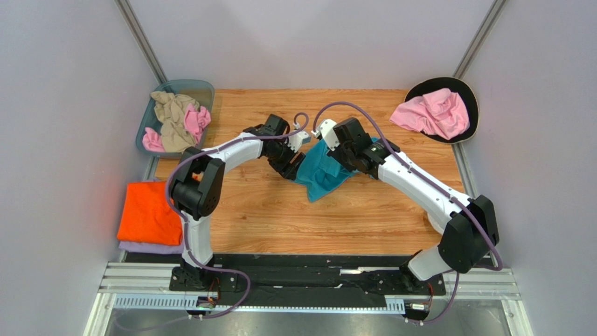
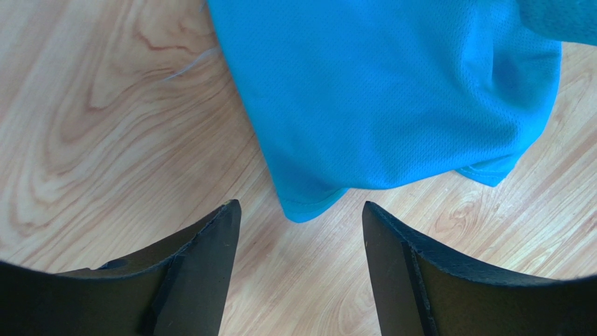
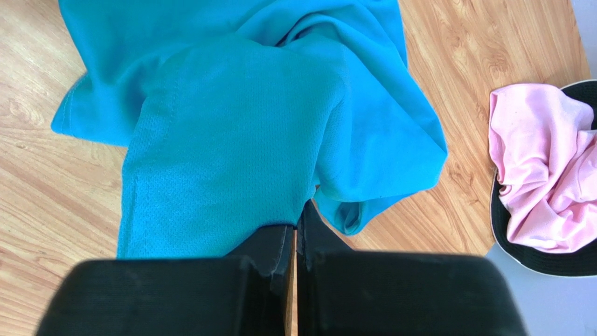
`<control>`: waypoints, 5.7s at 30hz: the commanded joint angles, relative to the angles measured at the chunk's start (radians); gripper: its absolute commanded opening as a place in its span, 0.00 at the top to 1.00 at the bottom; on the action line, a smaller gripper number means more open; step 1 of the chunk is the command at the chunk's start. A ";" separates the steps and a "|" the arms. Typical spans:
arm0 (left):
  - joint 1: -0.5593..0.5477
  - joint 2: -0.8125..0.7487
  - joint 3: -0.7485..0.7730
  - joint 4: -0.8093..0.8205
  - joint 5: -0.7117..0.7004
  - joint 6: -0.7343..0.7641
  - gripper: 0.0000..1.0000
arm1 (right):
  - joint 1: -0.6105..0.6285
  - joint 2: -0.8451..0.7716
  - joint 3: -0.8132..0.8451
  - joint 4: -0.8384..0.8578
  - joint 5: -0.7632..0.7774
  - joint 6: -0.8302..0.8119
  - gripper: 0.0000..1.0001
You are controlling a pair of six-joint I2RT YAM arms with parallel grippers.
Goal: Fold and stack the t-shirts
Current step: Flatten the tshirt out
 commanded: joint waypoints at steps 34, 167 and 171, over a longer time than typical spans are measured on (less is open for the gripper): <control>0.006 -0.493 0.353 -0.127 -0.359 0.204 1.00 | -0.261 -0.189 0.448 -0.058 0.162 -0.190 1.00; -0.040 -0.220 -0.169 0.117 -0.402 0.314 0.10 | -0.475 0.518 0.294 0.178 -0.120 -0.099 0.53; -0.041 -0.212 -0.167 0.120 -0.408 0.313 0.11 | -0.482 0.543 0.311 0.176 -0.118 -0.102 0.56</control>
